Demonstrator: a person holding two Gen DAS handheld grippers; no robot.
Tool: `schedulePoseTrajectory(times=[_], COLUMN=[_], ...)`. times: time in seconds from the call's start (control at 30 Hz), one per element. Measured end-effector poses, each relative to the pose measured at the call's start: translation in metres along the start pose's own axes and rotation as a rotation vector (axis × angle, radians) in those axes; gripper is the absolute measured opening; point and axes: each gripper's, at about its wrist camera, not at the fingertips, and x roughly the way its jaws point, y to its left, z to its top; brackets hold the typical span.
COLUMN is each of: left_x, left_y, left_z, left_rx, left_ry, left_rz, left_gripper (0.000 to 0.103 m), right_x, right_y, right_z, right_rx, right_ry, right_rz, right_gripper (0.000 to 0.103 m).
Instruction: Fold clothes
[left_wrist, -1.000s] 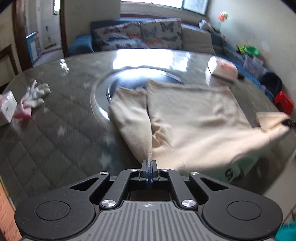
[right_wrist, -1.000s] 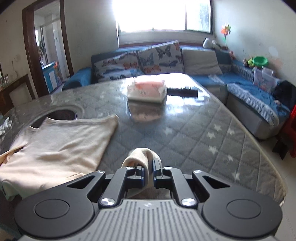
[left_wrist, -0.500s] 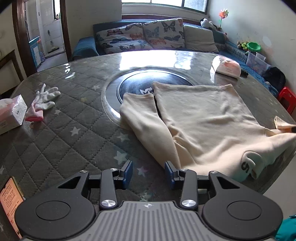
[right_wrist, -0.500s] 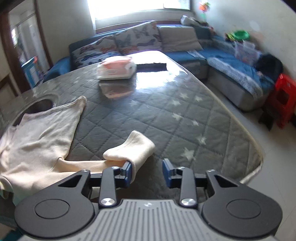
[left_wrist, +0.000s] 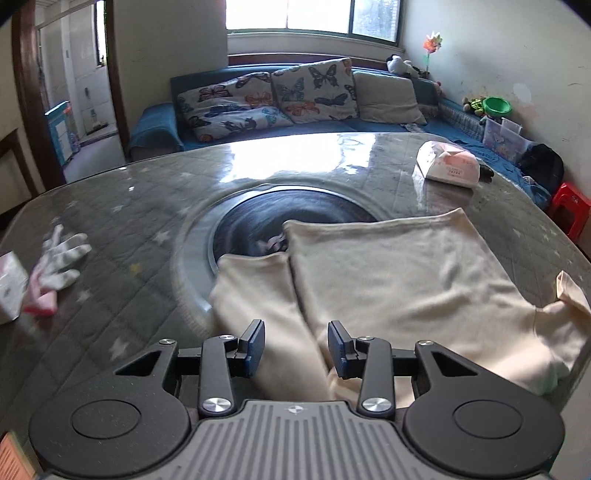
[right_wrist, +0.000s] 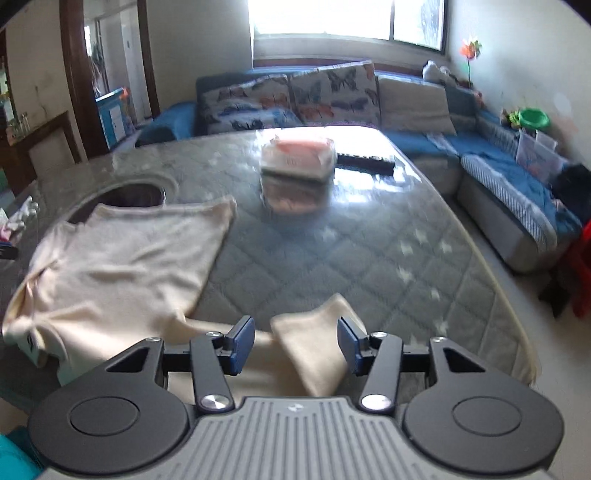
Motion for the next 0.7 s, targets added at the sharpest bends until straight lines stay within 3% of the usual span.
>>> schedulePoseTrajectory(times=[0.43, 0.63, 0.7], left_x=[0.104, 0.132, 0.139], left_y=[-0.008, -0.005, -0.002], left_z=[0.051, 0.063, 0.064], left_rx=[-0.007, -0.005, -0.009], left_ry=[0.014, 0.033, 0.042], left_rz=[0.045, 0.072, 0.07], left_gripper=[0.04, 0.039, 0.034], right_x=[0.109, 0.161, 0.172], right_y=[0.049, 0.061, 0.064], right_z=[0.061, 0.085, 0.09], right_rx=[-0.09, -0.104, -0.109], right_ry=[0.036, 0.068, 0.083], right_rz=[0.143, 0.137, 0.142], right_gripper=[0.04, 0.036, 0.034])
